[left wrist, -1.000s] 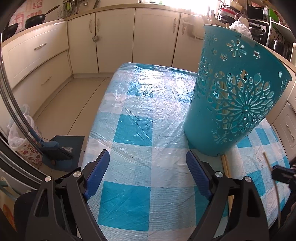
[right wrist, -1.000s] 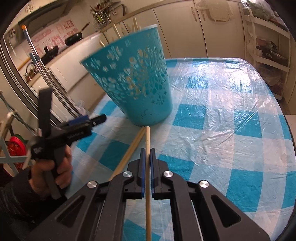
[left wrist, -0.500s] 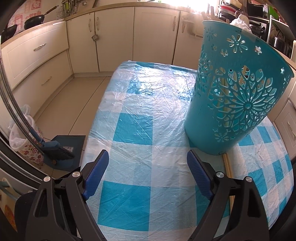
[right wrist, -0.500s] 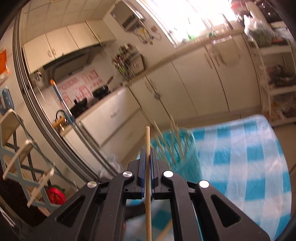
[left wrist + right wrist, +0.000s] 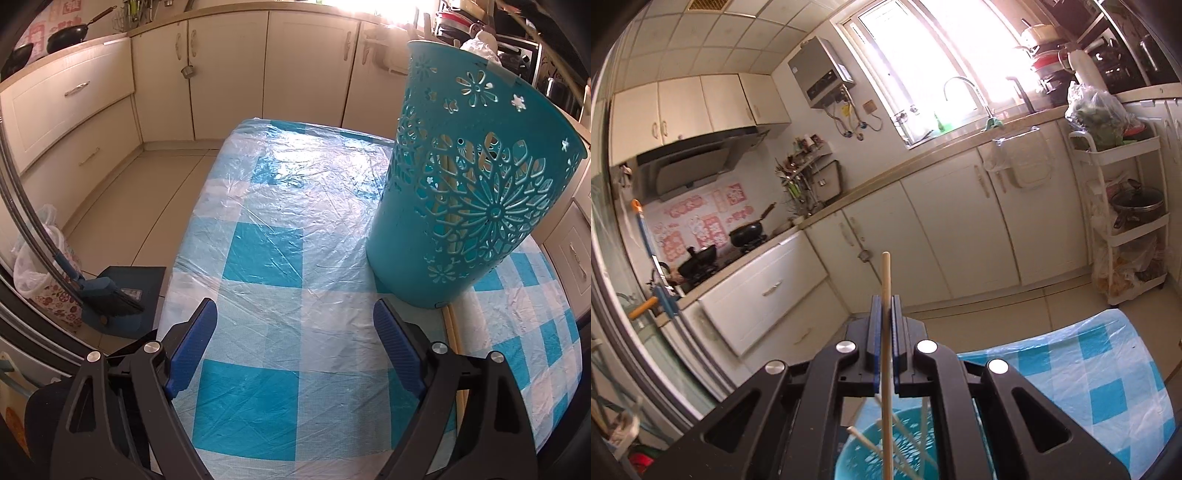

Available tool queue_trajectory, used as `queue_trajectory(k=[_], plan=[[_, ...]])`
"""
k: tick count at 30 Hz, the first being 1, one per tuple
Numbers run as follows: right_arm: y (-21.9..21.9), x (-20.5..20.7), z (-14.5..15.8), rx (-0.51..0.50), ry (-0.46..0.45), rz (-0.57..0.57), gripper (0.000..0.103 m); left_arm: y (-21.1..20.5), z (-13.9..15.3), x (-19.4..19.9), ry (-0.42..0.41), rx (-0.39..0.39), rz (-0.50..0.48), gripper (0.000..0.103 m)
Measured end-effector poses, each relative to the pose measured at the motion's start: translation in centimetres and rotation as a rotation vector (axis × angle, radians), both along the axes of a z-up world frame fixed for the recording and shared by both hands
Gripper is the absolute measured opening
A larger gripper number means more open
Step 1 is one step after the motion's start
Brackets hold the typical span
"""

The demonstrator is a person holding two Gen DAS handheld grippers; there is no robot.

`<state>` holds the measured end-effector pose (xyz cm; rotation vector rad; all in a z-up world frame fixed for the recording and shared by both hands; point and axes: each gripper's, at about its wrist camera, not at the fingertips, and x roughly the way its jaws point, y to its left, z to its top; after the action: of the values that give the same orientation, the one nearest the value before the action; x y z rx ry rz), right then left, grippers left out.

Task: Organize utensils
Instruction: 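Carry the chopstick with the right gripper over the basket and release it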

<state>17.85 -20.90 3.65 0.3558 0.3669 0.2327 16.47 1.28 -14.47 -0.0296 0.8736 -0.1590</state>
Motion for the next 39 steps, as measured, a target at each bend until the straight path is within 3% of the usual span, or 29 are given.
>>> queue_trajectory(k=[23, 34, 36, 39], plan=[[1.7, -0.1, -2.5, -0.136, 0.088, 0.023, 0.006, 0.1, 0.0, 0.0, 0.004, -0.008, -0.004, 0.083], [0.7, -5.0, -1.5, -0.150, 0.045, 0.024, 0.008, 0.2, 0.0, 0.0, 0.004, -0.006, -0.005, 0.083], [0.4, -6.6, -1.1, -0.156, 0.023, 0.019, 0.015, 0.2, -0.1, 0.0, 0.005, -0.005, -0.003, 0.083], [0.2, -8.7, -1.2, -0.169, 0.015, 0.019, 0.018, 0.2, -0.1, -0.1, 0.005, -0.005, -0.002, 0.083]])
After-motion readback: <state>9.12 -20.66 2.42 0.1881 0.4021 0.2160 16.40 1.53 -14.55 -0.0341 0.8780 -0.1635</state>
